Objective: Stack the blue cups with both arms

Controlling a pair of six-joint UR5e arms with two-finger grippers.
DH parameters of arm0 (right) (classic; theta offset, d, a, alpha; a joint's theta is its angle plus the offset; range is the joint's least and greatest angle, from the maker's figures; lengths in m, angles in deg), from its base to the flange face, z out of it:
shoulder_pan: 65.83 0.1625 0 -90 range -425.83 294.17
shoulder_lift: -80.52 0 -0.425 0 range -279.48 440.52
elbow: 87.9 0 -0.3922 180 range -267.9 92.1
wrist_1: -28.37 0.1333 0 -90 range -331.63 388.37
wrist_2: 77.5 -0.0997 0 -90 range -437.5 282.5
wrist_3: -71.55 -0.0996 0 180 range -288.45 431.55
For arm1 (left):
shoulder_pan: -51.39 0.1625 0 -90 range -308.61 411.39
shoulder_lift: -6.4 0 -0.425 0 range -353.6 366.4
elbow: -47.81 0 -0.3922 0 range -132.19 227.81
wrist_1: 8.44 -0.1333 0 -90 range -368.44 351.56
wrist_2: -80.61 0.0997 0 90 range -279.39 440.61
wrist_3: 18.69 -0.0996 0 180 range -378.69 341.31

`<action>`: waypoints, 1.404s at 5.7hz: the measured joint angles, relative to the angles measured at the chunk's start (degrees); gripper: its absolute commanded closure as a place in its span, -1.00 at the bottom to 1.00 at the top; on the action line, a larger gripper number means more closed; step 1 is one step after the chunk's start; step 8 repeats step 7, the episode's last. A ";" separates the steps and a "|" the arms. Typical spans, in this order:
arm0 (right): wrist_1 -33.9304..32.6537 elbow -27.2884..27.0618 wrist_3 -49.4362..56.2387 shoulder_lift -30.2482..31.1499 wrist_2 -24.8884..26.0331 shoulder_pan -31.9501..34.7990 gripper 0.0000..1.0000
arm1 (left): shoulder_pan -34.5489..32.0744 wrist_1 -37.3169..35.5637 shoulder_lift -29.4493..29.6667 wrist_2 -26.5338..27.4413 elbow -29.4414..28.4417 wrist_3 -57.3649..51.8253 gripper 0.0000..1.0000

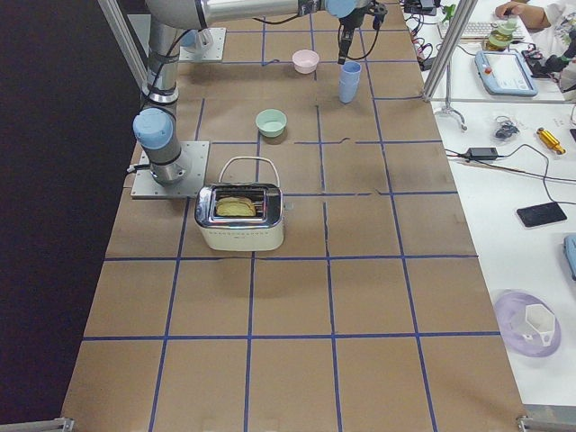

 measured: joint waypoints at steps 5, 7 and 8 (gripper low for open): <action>-3.00 -15.95 9.08 14.31 2.55 -5.37 -1.00 | 0.00 0.00 0.00 0.00 0.00 0.00 -0.97; -3.21 -16.03 9.38 14.35 2.94 -5.36 -1.00 | 0.00 0.00 0.00 0.00 0.00 0.00 -0.97; -3.21 -16.03 9.38 14.35 2.94 -5.36 -1.00 | 0.00 0.00 0.00 0.00 0.00 0.00 -0.97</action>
